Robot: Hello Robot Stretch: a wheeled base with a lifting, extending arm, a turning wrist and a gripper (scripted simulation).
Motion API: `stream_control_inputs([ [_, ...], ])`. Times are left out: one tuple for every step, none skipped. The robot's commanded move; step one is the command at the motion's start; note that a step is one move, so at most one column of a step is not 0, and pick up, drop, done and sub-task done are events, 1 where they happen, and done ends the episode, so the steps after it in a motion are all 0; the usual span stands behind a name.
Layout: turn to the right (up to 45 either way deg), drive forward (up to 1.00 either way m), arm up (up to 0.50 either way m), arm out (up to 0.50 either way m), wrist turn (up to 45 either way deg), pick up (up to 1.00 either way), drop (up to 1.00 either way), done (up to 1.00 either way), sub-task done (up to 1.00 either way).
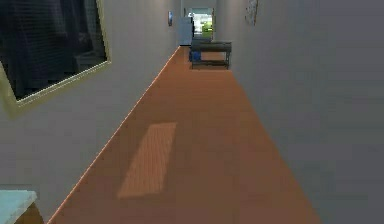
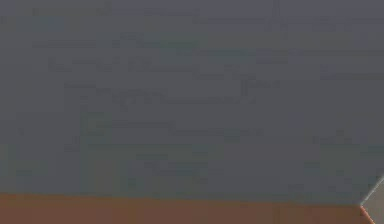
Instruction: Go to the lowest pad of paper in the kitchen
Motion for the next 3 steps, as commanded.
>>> stream_control_inputs([
  [0.0, 1.0, 0.0, 0.0, 0.0, 0.0, 0.0, 0.0, 0.0],
  [0.0, 1.0, 0.0, 0.0, 0.0, 0.0, 0.0, 0.0, 0.0],
  [3.0, 0.0, 0.0, 0.0, 0.0, 0.0, 0.0, 0.0, 0.0],
])
